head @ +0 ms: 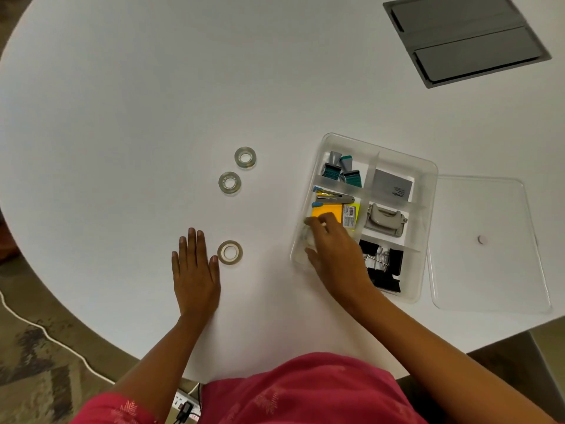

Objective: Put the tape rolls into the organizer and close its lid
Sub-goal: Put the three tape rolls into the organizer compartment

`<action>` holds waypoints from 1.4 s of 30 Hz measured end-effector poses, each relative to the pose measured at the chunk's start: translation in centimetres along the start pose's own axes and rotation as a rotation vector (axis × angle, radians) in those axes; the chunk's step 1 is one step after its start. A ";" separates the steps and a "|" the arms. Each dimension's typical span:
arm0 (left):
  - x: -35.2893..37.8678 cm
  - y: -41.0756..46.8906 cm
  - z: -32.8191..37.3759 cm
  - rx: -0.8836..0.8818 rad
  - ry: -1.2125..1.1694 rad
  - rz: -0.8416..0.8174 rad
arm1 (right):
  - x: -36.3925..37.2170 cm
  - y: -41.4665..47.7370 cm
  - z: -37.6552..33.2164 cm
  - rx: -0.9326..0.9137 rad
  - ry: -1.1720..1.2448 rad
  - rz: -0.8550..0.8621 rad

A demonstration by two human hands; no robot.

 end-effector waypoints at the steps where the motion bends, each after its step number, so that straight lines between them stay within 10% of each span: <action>1: 0.0 0.0 0.0 0.001 -0.001 0.001 | 0.2 -0.4 0.9 0.040 -0.010 -0.040; 28: -0.1 0.0 0.0 -0.006 -0.002 0.001 | 2.9 0.1 2.7 0.274 -0.217 -0.109; 34: -0.1 0.0 0.1 -0.005 -0.006 0.004 | 1.3 1.0 -2.3 -0.026 -0.027 0.242; 42: 0.0 0.1 0.0 -0.012 0.000 -0.008 | 6.8 2.5 -10.3 -0.449 -0.064 -0.081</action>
Point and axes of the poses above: each hand's wrist, its own y-axis towards the middle knuckle, its own x-axis out of the palm, z = x × y, the point moved 2 cm from there along y, towards the middle knuckle, and after that the axes turned 10 degrees about -y, right-handed, at the moved point
